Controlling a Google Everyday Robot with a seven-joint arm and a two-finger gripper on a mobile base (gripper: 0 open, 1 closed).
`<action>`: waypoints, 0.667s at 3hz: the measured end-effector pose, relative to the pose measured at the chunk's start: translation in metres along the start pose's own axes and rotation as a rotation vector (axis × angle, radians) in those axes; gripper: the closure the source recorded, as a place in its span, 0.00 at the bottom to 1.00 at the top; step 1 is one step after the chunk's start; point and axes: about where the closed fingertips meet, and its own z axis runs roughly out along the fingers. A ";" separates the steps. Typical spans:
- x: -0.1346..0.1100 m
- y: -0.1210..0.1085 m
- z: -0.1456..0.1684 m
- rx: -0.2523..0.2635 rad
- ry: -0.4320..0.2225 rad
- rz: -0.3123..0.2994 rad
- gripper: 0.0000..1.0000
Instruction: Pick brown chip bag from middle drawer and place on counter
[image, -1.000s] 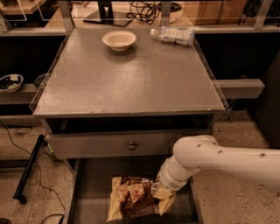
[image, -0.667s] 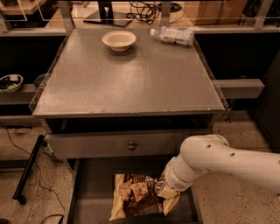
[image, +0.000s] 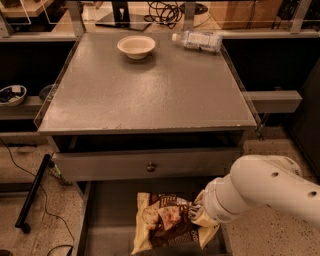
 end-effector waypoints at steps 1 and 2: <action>0.000 0.000 0.000 0.000 0.000 0.000 1.00; -0.023 -0.010 -0.009 0.008 -0.023 -0.048 1.00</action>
Offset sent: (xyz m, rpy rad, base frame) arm 0.0312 0.0391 0.0434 0.0411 -0.0719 0.1033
